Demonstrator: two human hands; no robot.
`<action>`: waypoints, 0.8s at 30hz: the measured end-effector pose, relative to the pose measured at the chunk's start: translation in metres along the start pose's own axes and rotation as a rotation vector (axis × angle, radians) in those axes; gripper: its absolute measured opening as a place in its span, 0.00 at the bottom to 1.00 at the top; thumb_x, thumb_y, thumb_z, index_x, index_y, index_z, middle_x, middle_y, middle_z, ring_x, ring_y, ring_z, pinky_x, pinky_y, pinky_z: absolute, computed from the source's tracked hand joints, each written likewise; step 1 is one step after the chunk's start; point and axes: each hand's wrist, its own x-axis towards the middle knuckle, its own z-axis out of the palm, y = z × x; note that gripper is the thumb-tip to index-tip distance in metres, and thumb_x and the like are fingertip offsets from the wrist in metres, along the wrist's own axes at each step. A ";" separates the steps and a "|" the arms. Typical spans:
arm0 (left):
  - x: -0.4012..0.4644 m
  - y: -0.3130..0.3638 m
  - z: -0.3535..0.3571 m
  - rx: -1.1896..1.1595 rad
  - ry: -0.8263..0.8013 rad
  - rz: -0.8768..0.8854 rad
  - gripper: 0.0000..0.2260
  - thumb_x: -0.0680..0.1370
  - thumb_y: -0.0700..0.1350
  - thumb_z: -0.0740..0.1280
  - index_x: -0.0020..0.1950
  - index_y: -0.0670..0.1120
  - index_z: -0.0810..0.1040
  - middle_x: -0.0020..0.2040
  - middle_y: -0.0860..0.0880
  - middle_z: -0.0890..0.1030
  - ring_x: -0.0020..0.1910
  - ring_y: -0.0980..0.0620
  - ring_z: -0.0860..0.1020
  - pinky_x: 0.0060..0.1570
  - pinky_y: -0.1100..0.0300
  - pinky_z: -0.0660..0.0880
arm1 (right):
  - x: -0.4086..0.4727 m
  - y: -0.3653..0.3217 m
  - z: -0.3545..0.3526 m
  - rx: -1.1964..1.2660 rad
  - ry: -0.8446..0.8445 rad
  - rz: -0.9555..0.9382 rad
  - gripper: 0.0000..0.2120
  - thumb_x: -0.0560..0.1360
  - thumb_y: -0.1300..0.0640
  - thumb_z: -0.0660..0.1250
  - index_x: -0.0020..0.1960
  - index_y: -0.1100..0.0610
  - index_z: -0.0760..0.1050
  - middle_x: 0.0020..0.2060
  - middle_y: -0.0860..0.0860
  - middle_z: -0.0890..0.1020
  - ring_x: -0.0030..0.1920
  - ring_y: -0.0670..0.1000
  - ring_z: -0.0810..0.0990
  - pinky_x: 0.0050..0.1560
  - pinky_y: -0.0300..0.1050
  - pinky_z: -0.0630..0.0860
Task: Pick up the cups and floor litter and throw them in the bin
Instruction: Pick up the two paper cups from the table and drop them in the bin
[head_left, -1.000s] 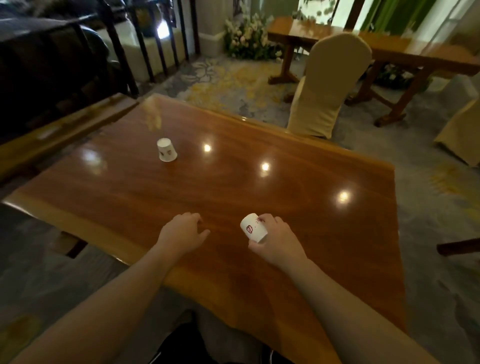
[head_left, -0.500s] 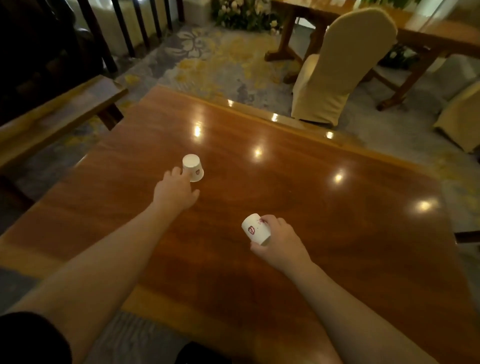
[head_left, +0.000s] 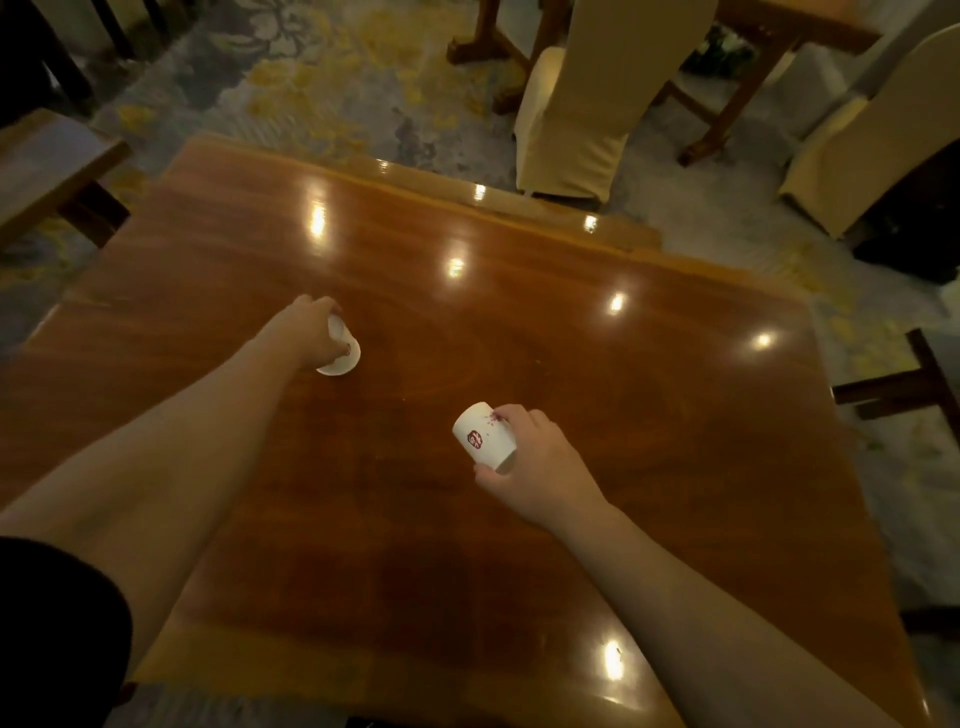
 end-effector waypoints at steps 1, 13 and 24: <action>-0.003 0.004 -0.001 -0.051 0.013 -0.016 0.26 0.72 0.51 0.74 0.69 0.49 0.72 0.67 0.41 0.70 0.61 0.38 0.74 0.55 0.45 0.74 | -0.002 0.003 -0.003 0.012 0.006 0.001 0.33 0.69 0.41 0.72 0.69 0.46 0.62 0.59 0.48 0.72 0.57 0.50 0.72 0.53 0.49 0.78; -0.135 0.096 0.026 -0.172 0.215 0.065 0.25 0.66 0.57 0.78 0.60 0.55 0.76 0.55 0.54 0.71 0.56 0.49 0.73 0.49 0.52 0.72 | -0.055 0.069 -0.048 0.096 0.084 -0.054 0.33 0.70 0.41 0.72 0.71 0.47 0.64 0.59 0.49 0.72 0.57 0.50 0.72 0.53 0.46 0.76; -0.329 0.221 0.103 -0.225 0.352 0.033 0.24 0.66 0.54 0.79 0.60 0.56 0.76 0.55 0.56 0.74 0.54 0.52 0.73 0.52 0.54 0.75 | -0.167 0.173 -0.097 0.137 0.078 -0.176 0.33 0.70 0.43 0.72 0.72 0.50 0.67 0.57 0.51 0.72 0.56 0.53 0.74 0.54 0.49 0.77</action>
